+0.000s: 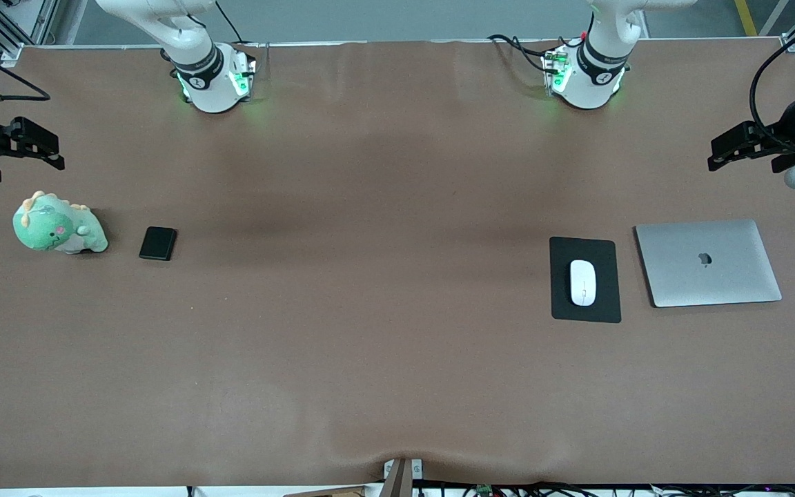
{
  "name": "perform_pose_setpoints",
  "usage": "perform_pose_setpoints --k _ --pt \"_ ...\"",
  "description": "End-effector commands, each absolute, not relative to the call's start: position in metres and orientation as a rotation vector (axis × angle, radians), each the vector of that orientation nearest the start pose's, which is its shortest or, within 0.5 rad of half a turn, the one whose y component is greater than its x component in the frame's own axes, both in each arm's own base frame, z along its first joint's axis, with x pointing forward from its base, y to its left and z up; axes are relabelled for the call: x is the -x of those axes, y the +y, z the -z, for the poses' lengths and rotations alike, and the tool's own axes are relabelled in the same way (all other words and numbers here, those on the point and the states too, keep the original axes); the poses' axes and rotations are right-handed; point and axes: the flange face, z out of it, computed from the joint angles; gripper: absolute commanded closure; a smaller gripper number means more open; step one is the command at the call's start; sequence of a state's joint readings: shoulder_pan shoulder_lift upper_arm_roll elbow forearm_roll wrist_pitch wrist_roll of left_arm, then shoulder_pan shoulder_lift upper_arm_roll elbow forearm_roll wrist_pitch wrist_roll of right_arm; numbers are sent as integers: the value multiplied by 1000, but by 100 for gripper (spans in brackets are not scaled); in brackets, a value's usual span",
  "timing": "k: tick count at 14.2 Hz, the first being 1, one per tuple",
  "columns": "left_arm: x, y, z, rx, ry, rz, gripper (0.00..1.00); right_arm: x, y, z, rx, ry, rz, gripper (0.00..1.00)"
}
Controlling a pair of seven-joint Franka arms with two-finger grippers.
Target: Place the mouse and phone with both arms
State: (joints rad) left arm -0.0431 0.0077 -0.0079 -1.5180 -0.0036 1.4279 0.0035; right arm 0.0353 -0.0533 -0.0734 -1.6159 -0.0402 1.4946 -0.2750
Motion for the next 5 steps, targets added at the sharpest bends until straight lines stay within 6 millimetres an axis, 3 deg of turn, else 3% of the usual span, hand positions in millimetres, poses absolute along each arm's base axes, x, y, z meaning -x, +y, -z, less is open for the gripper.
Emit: perform_pose_setpoints --k 1,5 --pt "-539 -33 -634 3139 129 -154 0 -523 -26 -633 3169 -408 -99 0" --pt "-540 -35 -634 3139 121 -155 0 -523 -27 -633 3170 -404 -102 0"
